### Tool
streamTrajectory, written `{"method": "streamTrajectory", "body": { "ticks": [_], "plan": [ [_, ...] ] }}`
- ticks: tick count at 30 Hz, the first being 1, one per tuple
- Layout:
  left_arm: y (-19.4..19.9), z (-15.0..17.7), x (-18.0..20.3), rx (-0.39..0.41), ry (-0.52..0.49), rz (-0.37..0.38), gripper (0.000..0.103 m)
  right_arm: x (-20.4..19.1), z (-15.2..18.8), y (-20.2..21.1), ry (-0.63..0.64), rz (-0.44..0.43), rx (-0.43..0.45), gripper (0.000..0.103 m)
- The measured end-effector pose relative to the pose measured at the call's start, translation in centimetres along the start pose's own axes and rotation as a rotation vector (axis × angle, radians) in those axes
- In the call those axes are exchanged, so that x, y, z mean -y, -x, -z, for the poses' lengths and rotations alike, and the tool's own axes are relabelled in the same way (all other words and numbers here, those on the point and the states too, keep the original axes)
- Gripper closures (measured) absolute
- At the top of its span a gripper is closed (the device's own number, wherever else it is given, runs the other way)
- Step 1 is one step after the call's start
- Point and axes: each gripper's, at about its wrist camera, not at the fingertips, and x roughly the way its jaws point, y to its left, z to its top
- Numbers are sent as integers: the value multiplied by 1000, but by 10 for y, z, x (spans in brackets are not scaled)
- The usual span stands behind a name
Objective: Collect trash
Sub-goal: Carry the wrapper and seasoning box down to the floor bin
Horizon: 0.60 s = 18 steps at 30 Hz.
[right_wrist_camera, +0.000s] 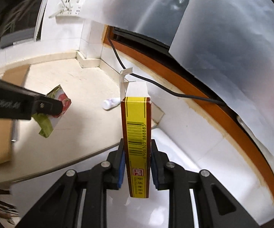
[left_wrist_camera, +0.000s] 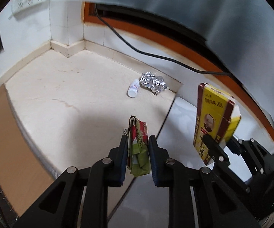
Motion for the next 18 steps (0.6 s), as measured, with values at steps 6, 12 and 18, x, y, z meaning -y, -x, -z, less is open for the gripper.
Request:
{"method": "streamTrajectory", "body": {
  "ticks": [6, 12, 18],
  "plan": [
    [56, 38, 0, 65, -77, 9, 84, -14, 15, 51, -110, -46, -28, 81],
    [100, 83, -3, 110, -152, 36, 84, -39, 39, 99, -230, -116, -65, 81],
    [122, 128, -16, 122, -193, 62, 84, -72, 70, 140, -331, -209, -110, 80]
  ]
}}
